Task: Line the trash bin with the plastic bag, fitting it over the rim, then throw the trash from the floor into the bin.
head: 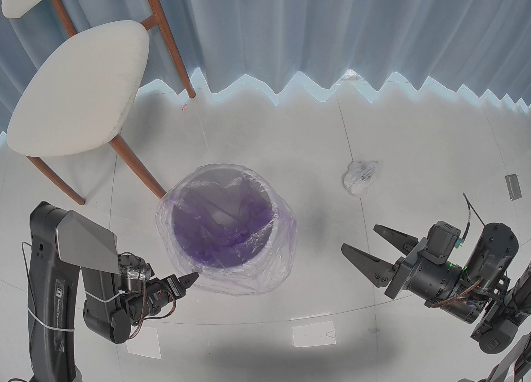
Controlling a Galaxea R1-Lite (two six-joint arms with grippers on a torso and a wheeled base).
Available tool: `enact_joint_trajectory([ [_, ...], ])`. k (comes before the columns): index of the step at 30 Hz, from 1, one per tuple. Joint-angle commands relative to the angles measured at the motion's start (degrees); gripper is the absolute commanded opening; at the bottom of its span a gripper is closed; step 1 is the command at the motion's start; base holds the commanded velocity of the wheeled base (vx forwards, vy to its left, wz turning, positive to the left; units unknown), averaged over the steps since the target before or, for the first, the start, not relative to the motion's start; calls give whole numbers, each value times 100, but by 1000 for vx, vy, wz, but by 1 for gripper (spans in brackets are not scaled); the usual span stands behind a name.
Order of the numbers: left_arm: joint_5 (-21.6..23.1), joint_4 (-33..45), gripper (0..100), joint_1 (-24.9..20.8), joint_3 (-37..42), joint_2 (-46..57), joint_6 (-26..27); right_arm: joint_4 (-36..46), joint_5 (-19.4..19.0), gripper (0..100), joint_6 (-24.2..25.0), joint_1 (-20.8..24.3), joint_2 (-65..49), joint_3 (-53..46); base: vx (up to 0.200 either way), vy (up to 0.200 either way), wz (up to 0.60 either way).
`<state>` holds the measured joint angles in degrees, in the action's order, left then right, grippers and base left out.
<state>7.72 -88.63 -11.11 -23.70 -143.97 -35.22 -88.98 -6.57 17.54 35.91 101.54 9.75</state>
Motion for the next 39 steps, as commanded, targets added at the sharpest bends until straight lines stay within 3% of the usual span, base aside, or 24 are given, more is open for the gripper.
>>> enact_joint_trajectory([
  [1, 2, -6, 100, -23, 243, 572, -3, -76, -2, 100, 4, 3, 7, 0, 0, 0, 0],
  [9, 116, 3, 100, -41, 638, 2198, -3, -76, -2, 100, -137, 3, 59, -96, 0, 0, 0],
  [18, 846, 12, 100, -58, 1043, 4158, 15, -76, -2, 100, -163, 3, 147, -140, 0, 0, 0],
  [25, 1294, 21, 100, 258, 1104, 4861, 68, -76, -2, 100, -163, 47, 165, -149, 0, 0, 0],
  [39, 1311, 21, 100, -111, 1596, 5353, 103, -76, -2, 100, -163, 74, 253, -193, 0, 0, 0],
])
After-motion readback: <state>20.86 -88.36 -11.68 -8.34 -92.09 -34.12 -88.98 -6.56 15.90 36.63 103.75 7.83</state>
